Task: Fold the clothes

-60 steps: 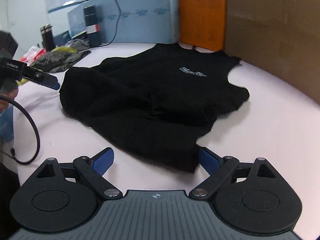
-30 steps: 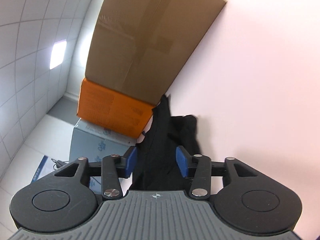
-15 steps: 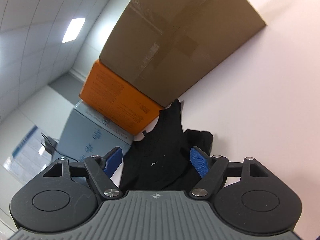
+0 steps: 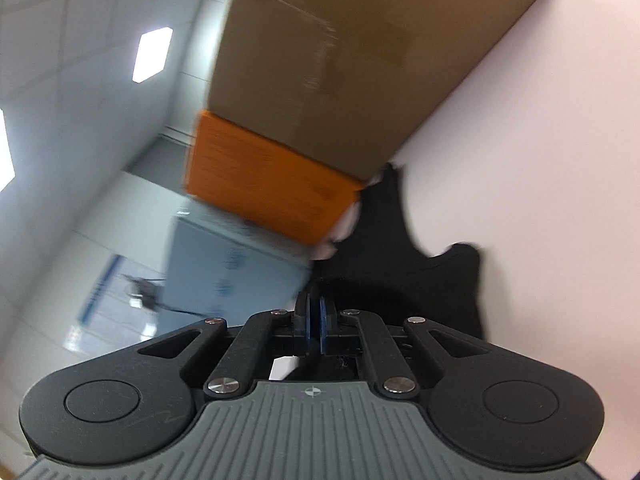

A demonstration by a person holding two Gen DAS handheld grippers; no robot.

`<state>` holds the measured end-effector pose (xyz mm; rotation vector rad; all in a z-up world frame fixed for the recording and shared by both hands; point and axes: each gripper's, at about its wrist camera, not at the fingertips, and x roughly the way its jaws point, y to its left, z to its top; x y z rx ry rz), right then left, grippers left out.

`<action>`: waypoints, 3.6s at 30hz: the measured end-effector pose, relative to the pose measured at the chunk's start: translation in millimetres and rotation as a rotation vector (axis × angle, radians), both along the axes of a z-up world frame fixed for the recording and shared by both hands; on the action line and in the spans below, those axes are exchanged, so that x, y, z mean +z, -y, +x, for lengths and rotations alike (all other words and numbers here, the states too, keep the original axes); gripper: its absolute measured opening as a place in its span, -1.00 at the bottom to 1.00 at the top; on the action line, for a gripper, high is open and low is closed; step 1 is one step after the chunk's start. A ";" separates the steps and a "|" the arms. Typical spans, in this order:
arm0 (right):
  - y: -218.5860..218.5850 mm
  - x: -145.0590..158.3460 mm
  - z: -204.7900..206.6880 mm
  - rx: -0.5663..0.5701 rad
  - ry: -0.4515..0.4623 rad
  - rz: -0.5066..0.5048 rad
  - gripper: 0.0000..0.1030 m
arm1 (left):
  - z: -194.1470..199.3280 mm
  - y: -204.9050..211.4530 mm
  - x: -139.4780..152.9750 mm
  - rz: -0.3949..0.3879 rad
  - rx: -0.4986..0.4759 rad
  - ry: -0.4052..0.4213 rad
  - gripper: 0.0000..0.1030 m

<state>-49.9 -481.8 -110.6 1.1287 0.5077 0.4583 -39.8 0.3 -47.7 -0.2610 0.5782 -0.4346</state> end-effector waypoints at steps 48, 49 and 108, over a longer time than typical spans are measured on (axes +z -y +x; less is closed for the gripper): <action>-0.4 1.5 -14.4 -0.028 -0.132 -0.399 0.64 | 40.3 -108.7 -14.6 0.022 0.177 -0.226 0.61; 1.7 -3.0 -6.9 -0.033 -0.140 -0.403 0.64 | 56.3 -103.2 -21.9 -0.005 0.193 -0.255 0.61; -42.7 -14.2 230.8 0.174 -0.062 -0.901 0.24 | 331.3 -44.6 -47.6 0.309 0.017 -0.181 0.37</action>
